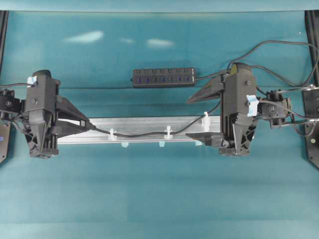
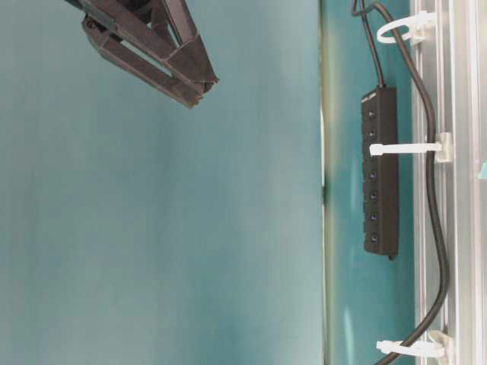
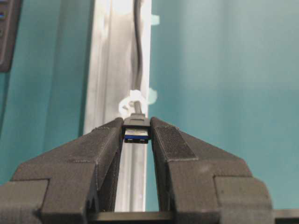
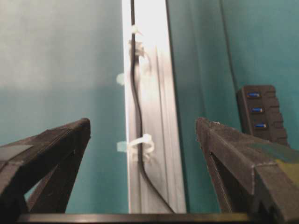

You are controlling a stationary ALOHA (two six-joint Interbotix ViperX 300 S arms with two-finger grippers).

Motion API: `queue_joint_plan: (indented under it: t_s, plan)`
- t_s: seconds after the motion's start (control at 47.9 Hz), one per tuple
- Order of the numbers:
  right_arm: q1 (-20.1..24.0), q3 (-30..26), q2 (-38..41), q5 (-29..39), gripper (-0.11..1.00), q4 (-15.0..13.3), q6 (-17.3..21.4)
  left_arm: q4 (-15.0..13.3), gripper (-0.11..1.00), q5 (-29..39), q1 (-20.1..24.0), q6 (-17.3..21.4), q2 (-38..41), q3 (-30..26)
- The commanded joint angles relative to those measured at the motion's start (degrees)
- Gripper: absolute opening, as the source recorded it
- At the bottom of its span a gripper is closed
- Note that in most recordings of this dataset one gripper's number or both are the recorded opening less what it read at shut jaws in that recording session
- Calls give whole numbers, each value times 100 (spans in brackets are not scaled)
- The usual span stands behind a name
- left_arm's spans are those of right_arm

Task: Pass the USB cable through three rings with both arms.

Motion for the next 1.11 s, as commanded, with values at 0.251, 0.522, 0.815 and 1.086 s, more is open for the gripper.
queue_joint_plan:
  t_s: [0.251, 0.522, 0.815, 1.086]
  plan:
    - [9, -62, 9, -53, 77, 9, 53, 9, 25, -26, 0, 0, -44, -141]
    - [9, -53, 26, -114, 77, 9, 62, 9, 25, -35, 0, -9, -35, -149]
    - [9, -53, 26, -114, 77, 9, 62, 9, 25, -35, 9, -9, -44, -141]
    - [9, -53, 26, -114, 77, 9, 62, 9, 25, -26, 0, -9, -44, -149]
